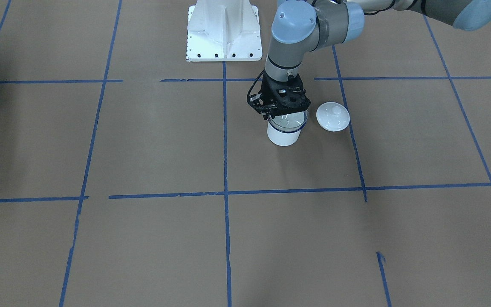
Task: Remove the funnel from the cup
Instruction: 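Lower the left gripper onto the glass funnel and close on it, then lift the glass funnel up out of the white mug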
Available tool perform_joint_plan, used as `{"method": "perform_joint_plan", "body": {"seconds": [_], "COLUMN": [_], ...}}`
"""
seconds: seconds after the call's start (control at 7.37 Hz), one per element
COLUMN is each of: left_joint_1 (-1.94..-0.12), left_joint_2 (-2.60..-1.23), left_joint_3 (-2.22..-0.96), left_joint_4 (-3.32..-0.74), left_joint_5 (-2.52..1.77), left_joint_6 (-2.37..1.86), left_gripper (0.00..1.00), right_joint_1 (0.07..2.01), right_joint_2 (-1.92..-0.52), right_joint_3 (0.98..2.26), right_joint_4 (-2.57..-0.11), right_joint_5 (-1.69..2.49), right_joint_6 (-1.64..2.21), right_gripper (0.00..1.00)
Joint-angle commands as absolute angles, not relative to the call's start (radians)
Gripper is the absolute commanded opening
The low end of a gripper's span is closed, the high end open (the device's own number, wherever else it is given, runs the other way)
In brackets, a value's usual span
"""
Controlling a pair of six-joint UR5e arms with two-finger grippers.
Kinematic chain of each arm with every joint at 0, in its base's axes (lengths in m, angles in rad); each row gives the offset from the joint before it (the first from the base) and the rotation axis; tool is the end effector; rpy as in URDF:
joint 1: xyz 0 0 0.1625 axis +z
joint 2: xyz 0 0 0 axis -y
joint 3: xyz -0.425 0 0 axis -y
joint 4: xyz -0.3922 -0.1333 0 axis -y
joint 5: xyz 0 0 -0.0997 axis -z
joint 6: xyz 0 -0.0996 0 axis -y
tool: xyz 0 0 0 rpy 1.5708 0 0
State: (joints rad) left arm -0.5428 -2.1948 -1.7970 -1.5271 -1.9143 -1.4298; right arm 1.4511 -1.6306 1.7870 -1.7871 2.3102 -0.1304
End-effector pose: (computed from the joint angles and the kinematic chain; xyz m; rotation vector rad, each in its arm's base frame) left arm 0.4997 -0.4180 0.2056 -0.0382 0.8625 -0.2381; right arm 0.0111 -0.4618 0.6051 -0.0533 -0.7410 -0.2164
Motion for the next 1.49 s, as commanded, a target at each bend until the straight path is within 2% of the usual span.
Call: {"method": "perform_joint_plan", "body": {"seconds": [0.0,0.54,0.95,1.09,1.36], "left_joint_1": [-0.543,-0.628,-0.774,-0.778,-0.776], "left_joint_2": [-2.195,-2.195,-2.221,-2.214,-2.215], "left_joint_3": [-1.818,-1.96,-1.976,-1.947,-1.75], "left_joint_4": [-1.497,-1.413,-1.454,-1.58,-1.905], "left_joint_5": [-1.914,-1.914,-1.873,-1.799,-1.607], "left_joint_6": [-1.425,-1.419,-1.501,-1.652,-1.961], "left_gripper": [0.0,0.0,0.0,0.0,0.0], "right_joint_1": [1.451,1.451,1.451,1.451,1.451], "right_joint_2": [-1.631,-1.631,-1.631,-1.631,-1.631], "right_joint_3": [1.787,1.786,1.787,1.787,1.787], "right_joint_4": [-1.787,-1.787,-1.787,-1.787,-1.787], "right_joint_5": [2.31,2.31,2.31,2.31,2.31], "right_joint_6": [-0.13,-0.13,-0.13,-0.13,-0.13], "right_gripper": [1.0,1.0,1.0,1.0,1.0]}}
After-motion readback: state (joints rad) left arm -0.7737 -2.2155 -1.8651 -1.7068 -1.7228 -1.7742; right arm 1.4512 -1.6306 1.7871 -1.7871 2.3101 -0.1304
